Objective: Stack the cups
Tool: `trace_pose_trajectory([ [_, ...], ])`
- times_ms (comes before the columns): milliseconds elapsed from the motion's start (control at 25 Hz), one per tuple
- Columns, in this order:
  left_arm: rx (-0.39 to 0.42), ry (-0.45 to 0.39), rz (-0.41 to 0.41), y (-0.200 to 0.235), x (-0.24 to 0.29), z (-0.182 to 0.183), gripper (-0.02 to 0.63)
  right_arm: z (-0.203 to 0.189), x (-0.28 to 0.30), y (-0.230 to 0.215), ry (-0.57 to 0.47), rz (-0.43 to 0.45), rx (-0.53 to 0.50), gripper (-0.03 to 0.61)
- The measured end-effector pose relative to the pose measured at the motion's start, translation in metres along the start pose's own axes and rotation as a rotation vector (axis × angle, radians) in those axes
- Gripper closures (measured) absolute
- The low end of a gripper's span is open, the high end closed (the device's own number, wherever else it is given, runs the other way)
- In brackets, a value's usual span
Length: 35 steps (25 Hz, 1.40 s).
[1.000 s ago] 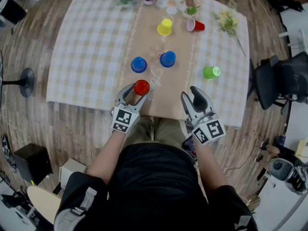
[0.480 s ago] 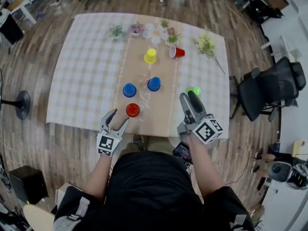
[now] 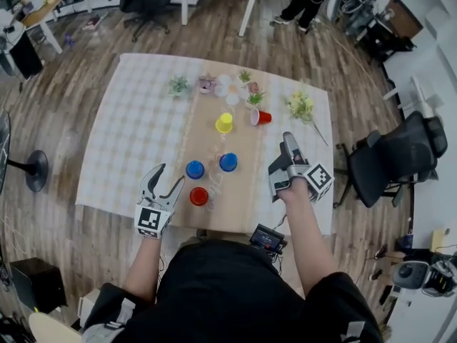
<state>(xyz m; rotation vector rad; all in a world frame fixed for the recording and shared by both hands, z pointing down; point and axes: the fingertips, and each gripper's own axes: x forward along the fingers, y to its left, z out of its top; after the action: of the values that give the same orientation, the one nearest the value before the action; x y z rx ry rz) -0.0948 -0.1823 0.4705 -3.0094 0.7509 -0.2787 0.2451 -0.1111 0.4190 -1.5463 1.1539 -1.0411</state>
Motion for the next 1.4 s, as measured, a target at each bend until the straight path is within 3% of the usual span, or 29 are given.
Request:
trace_pose_trajectory([
  [80,0.002,-0.016,0.005,0.01,0.017,0.016,0.368,0.008,0.027,-0.008,-0.006,-0.034,0.077,0.271],
  [320,0.027,-0.04,-0.025,-0.003,0.032,0.054,0.368,0.028,0.069,-0.044,-0.055,-0.188,0.139,0.251],
  [640,0.0,0.009,-0.087,-0.014,0.078,0.056,0.368,0.033,0.122,-0.138,-0.045,-0.435,0.204,0.229],
  [920,0.043,0.046,-0.205,-0.041,0.114,0.052,0.368,0.037,0.159,-0.19,-0.018,-0.511,0.3,0.236],
  [1400,-0.032,0.122,-0.142,-0.002,0.12,0.022,0.369,0.027,0.206,-0.233,0.004,-0.593,0.396,0.273],
])
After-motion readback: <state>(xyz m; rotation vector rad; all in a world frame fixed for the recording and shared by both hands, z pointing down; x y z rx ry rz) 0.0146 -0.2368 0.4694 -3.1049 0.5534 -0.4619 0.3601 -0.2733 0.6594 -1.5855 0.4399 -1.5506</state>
